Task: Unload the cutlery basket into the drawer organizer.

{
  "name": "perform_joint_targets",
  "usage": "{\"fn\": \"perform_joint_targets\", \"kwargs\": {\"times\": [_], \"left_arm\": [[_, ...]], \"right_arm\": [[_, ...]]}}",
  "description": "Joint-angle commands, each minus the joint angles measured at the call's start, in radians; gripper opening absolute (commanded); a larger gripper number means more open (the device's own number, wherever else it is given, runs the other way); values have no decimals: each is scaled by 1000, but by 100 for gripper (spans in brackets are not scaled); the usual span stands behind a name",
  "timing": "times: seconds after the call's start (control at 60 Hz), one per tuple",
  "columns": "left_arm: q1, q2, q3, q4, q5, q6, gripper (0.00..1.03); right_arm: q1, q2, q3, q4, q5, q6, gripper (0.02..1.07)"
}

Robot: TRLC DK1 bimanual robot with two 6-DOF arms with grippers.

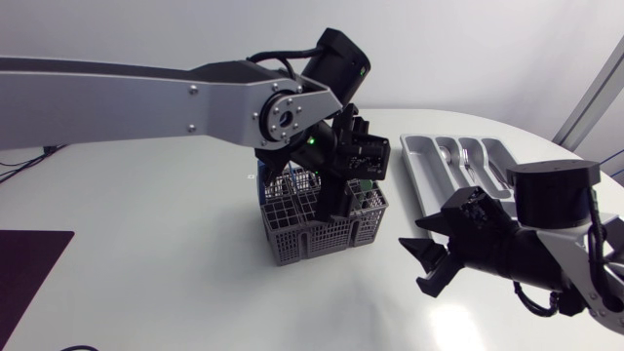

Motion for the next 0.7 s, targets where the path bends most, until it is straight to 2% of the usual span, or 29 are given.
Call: {"fn": "perform_joint_targets", "kwargs": {"times": [0.0, 0.183, 0.35, 0.483, 0.6, 0.683], "left_arm": [[6, 49, 55, -26, 2, 68, 89], [4, 109, 118, -59, -14, 131, 80], [-9, 146, 121, -50, -58, 190, 60], [-19, 161, 115, -15, -100, 213, 51], [-26, 161, 118, -7, -112, 215, 50], [-29, 161, 121, -7, -118, 217, 40]], "right_arm": [[-8, 27, -25, 24, -2, -29, 62], [-24, 42, -30, 41, -19, -40, 62], [-37, 47, -42, 47, -30, -51, 62], [-41, 47, -50, 55, -37, -52, 62], [-41, 43, -55, 55, -39, -54, 62], [-40, 40, -59, 57, -39, -54, 62]]}}
